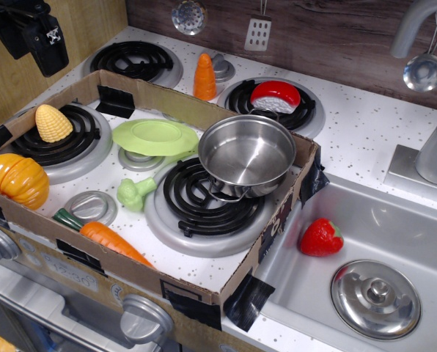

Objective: Put broccoli in pot

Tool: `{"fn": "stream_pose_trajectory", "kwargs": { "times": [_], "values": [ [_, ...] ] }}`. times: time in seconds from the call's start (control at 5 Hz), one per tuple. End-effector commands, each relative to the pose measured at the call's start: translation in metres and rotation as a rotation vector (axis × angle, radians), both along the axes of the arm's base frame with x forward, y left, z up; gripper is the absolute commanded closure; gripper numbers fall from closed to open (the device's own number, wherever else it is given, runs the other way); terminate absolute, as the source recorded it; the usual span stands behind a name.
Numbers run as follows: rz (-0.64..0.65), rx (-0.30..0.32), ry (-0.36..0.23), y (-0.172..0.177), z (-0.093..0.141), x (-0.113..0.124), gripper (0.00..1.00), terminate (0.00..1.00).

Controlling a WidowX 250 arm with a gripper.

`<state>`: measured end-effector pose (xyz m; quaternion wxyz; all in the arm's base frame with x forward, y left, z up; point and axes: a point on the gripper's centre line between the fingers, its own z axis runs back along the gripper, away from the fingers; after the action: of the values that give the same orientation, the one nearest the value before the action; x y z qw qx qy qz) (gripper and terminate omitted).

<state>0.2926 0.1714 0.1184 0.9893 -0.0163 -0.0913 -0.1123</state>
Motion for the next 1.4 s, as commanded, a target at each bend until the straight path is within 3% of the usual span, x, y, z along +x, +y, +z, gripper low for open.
{"fn": "stream_pose_trajectory", "kwargs": {
  "times": [0.0,0.6,0.8,1.2],
  "values": [
    [0.000,0.000,0.000,0.000,0.000,0.000,0.00,0.00],
    [0.072,0.023,-0.022,-0.056,0.027,-0.029,0.00,0.00],
    [0.112,0.014,0.016,-0.077,0.026,-0.034,0.00,0.00],
    [0.228,-0.076,0.116,-0.100,-0.030,-0.030,0.00,0.00]
  ]
}}
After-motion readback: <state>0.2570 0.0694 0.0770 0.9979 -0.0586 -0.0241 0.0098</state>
